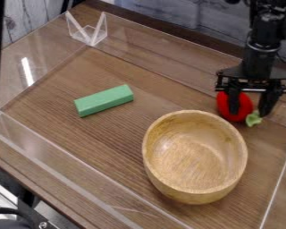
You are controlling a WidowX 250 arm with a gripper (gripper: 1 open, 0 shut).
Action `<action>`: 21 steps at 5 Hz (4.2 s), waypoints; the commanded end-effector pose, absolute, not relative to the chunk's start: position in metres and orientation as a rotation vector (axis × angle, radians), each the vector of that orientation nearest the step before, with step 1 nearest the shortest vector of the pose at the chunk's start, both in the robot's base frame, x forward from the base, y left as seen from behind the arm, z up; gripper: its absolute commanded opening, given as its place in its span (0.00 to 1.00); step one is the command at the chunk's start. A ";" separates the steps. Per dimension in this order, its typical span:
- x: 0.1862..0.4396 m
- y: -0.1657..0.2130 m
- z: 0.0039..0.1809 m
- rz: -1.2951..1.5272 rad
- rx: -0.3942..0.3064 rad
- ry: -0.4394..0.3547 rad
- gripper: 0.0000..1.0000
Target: Move the red fruit to the left
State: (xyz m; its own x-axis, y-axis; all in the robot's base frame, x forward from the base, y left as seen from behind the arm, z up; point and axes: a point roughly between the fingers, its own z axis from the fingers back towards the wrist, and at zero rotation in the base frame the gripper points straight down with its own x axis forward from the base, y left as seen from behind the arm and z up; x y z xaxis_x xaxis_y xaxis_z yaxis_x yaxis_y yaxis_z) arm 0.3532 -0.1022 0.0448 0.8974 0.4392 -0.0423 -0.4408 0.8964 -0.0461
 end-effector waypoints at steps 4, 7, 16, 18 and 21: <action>0.376 -0.035 0.124 0.423 -0.121 -0.146 0.00; 0.374 0.034 0.099 0.478 -0.088 -0.166 0.00; 0.374 0.051 0.089 0.589 -0.110 -0.239 0.00; 0.374 0.050 0.096 0.612 -0.128 -0.258 0.00; 0.317 0.105 0.140 0.694 -0.147 -0.301 0.00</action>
